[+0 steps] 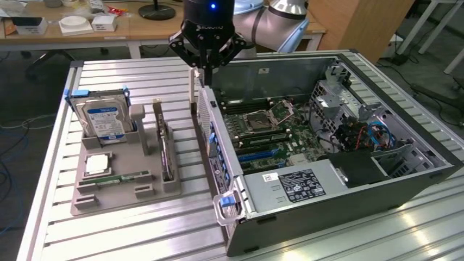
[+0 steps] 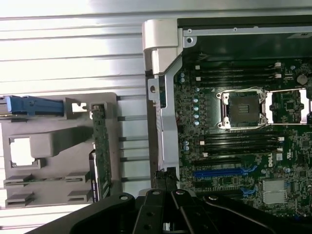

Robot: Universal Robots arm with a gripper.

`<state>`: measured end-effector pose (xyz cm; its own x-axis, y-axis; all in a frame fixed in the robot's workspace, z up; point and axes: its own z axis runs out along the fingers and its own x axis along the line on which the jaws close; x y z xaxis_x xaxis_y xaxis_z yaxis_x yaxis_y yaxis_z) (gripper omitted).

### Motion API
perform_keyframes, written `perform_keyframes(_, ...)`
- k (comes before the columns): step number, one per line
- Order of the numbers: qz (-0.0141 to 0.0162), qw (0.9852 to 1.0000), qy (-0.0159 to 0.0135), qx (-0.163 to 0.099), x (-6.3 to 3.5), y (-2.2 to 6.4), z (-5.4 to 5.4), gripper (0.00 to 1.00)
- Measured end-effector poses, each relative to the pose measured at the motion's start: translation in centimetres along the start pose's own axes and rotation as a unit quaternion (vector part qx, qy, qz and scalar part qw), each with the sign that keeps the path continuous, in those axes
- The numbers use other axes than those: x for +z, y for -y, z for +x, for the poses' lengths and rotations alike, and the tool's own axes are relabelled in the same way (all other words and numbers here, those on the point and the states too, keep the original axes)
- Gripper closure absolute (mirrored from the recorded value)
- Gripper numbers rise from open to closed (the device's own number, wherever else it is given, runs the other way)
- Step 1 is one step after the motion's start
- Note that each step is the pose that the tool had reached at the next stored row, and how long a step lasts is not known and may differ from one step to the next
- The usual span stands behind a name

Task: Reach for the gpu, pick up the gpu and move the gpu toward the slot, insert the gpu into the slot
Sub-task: 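Reach for the gpu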

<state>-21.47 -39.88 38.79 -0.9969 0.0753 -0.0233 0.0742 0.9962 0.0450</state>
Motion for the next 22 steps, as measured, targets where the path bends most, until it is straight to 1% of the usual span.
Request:
perform_keyframes(15, 0.0, 1.0, 0.0, 0.0, -0.04, 0.11, 1.4, 0.9)
perform_keyframes(22, 0.0, 1.0, 0.0, 0.0, -0.06, 0.17, 2.3, 0.9)
